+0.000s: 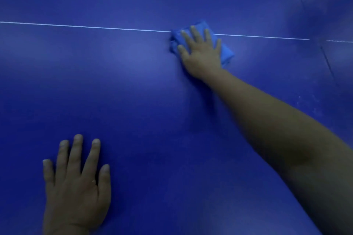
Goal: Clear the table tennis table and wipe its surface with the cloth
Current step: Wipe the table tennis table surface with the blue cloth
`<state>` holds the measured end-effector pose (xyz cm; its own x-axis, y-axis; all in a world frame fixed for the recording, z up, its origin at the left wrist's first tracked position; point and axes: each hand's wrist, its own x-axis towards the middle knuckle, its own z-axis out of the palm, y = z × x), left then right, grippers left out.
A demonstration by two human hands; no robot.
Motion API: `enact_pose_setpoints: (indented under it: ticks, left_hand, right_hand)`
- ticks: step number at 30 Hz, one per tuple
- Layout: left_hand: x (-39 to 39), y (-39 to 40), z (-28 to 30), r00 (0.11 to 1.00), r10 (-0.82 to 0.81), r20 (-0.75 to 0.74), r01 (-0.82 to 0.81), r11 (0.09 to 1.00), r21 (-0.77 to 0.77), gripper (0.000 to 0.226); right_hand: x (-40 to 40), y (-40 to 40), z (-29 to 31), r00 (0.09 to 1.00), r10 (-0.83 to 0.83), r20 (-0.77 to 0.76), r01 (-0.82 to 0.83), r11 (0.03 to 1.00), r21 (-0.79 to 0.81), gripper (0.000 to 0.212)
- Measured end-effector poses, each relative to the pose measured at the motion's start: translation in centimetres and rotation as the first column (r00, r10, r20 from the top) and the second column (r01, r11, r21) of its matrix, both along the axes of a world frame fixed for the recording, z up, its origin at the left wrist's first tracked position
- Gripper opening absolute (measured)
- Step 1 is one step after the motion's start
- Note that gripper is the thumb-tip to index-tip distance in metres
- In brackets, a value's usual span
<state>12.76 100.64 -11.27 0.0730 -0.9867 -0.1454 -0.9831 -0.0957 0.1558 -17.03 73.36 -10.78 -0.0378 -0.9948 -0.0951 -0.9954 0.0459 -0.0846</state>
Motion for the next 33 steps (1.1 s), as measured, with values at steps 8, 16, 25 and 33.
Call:
enact_pose_setpoints:
  ticks: [8, 16, 25, 33]
  left_hand:
    - [0.0, 0.1, 0.0, 1.0, -0.003, -0.011, 0.003, 1.0, -0.001, 0.064]
    - [-0.1, 0.3, 0.3, 1.0, -0.014, -0.012, 0.014, 1.0, 0.002, 0.064]
    - [0.0, 0.3, 0.0, 0.999, -0.007, -0.053, 0.007, 1.0, -0.01, 0.066]
    - [-0.4, 0.5, 0.4, 0.997, 0.001, -0.073, -0.003, 1.0, -0.029, 0.069]
  right_hand:
    - [-14.5, 9.1, 0.1, 0.993, -0.116, -0.005, 0.116, 0.993, -0.011, 0.063]
    - [-14.5, 14.2, 0.3, 0.975, 0.216, -0.045, -0.218, 0.975, -0.039, 0.062]
    - [-2.2, 19.3, -0.4, 0.719, 0.695, -0.026, -0.695, 0.717, -0.047, 0.057]
    - [-14.6, 13.0, 0.2, 0.998, -0.05, -0.039, 0.049, 0.999, -0.02, 0.076]
